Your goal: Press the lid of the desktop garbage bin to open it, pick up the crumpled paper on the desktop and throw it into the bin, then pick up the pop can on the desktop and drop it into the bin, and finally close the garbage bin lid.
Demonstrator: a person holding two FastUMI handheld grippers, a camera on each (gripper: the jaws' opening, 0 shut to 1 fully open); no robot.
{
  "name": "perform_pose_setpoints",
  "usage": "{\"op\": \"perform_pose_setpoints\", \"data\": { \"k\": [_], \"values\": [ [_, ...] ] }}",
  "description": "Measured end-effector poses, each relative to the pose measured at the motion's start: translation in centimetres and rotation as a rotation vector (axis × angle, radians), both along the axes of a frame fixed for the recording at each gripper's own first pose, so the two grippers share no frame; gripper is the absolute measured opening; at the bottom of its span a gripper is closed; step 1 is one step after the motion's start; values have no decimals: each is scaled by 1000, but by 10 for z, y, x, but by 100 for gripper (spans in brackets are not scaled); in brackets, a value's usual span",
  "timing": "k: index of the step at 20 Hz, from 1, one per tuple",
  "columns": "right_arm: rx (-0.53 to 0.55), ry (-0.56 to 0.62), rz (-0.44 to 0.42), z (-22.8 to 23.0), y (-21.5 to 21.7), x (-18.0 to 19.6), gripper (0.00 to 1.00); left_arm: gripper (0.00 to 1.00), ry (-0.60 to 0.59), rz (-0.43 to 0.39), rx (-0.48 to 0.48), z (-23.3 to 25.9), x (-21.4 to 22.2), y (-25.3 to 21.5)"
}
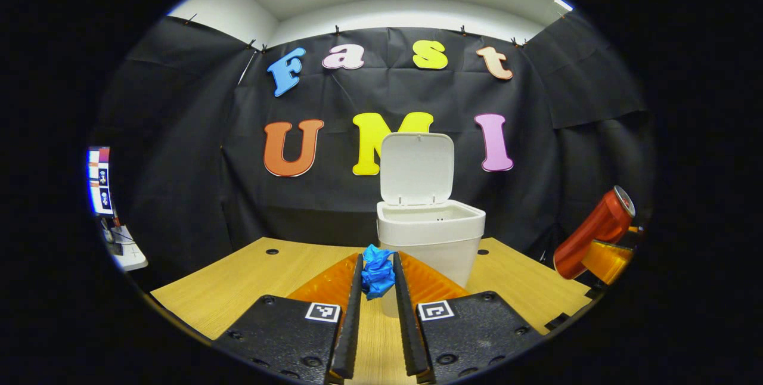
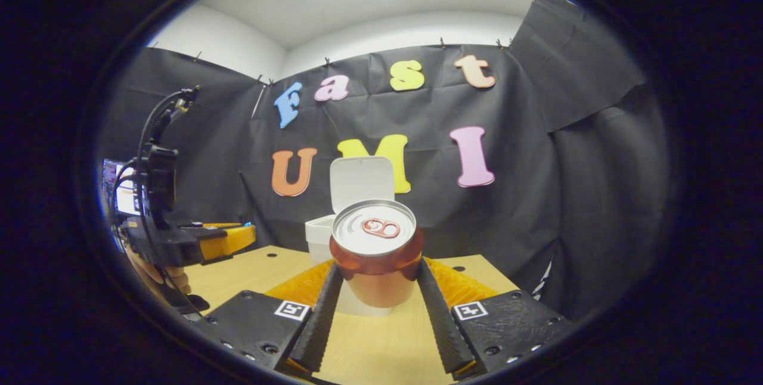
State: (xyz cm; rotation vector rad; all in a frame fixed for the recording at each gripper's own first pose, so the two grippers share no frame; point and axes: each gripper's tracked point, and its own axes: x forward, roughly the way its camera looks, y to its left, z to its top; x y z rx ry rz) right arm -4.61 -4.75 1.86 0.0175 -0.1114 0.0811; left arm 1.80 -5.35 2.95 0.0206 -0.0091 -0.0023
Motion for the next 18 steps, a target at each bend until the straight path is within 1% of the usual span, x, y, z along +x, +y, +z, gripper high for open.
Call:
{"op": "perform_pose_setpoints", "data": {
  "k": [1, 5, 7, 8, 9, 10, 11, 14, 15, 16, 18],
  "values": [
    [3, -3, -6, 2, -6, 0, 72, 33, -3, 6, -17, 7, 10, -3],
    [38, -10, -37, 10, -30, 0, 72, 33, -55, -13, -78, 49, 58, -21],
    [47, 6, -56, 6, -38, 3, 72, 34, -101, 4, -69, 75, 82, -25],
    [46, 12, -57, 5, -38, 4, 73, 33, -110, -3, -56, 84, 96, -31],
    [44, 15, -57, 4, -39, 4, 72, 29, -107, -12, -61, 88, 108, -39],
    [44, 13, -57, 5, -42, 4, 72, 36, -100, -31, -67, 91, 121, -49],
    [45, 9, -55, 7, -43, 3, 72, 33, -101, -62, -72, 93, 133, -62],
    [44, -1, -47, 8, -46, 3, 72, 33, -148, -124, -74, 99, 167, -89],
    [42, 0, -49, 7, -48, 5, 72, 29, -150, -145, -76, 96, 178, -95],
    [38, 3, -53, 6, -50, 7, 72, 33, -150, -140, -74, 92, 188, -97],
    [44, 16, -62, 2, -54, 11, 72, 33, -130, -124, -46, 81, 208, -98]
  ]
}}
